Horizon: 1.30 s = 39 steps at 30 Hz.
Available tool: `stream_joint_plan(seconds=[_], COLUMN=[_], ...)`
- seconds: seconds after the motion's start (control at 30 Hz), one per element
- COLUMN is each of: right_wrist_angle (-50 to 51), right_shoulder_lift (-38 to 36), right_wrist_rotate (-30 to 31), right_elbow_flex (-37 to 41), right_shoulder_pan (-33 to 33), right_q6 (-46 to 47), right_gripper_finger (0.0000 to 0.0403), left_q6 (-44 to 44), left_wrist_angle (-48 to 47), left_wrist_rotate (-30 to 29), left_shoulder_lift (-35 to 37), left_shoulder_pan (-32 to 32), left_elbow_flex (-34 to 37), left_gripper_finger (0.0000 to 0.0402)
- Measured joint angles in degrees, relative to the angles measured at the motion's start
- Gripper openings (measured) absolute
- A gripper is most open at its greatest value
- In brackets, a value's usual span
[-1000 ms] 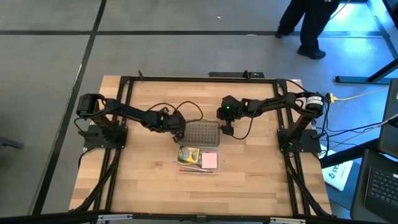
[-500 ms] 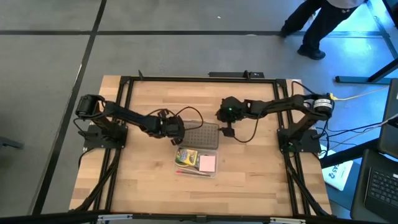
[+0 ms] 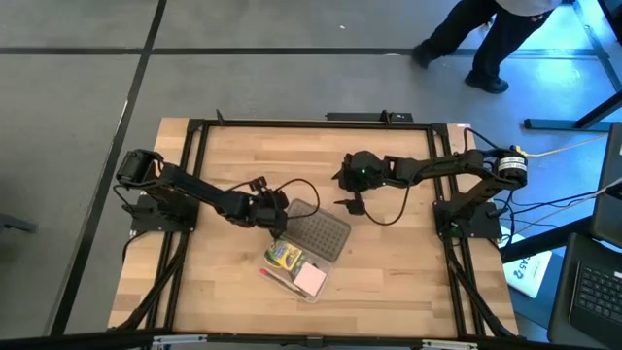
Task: Pack school essentials
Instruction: Close the supply box
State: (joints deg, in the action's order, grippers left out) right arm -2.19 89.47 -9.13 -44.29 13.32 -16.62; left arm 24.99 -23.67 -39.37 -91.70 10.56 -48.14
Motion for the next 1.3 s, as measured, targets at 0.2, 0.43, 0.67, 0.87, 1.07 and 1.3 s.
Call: stream_joint_plan(seconds=[0.2,0.43,0.67,0.87,1.07,1.3], right_wrist_angle=[0.3,0.8,1.5,1.5,1.5,1.4], right_shoulder_lift=[0.0,0.0,-0.1,-0.1,-0.1,-0.1], right_wrist_rotate=[0.0,0.0,0.0,0.0,1.0,8.3], right_elbow_flex=[0.0,0.1,0.1,0.1,0.1,0.1], right_shoulder_pan=[0.0,-0.7,-3.3,-6.1,-8.2,-8.8], right_q6=[1.4,1.5,3.0,3.6,4.4,8.8], right_gripper_finger=[0.0397,0.0397,0.0397,0.0397,0.0397,0.0397], left_q6=[-0.1,0.1,5.5,3.1,6.1,18.0], left_wrist_angle=[-1.3,-5.5,-7.2,-14.9,-19.4,-19.3], left_wrist_rotate=[-0.1,5.6,26.1,32.8,37.2,38.3], left_shoulder_lift=[-0.1,-0.1,-0.1,-0.1,-0.1,-0.1], left_shoulder_pan=[0.8,0.5,-1.2,2.8,8.7,15.9], left_elbow_flex=[-0.4,-6.3,-10.0,-13.2,-15.0,-15.0], left_gripper_finger=[0.0096,0.0096,0.0096,0.0096,0.0096,0.0096])
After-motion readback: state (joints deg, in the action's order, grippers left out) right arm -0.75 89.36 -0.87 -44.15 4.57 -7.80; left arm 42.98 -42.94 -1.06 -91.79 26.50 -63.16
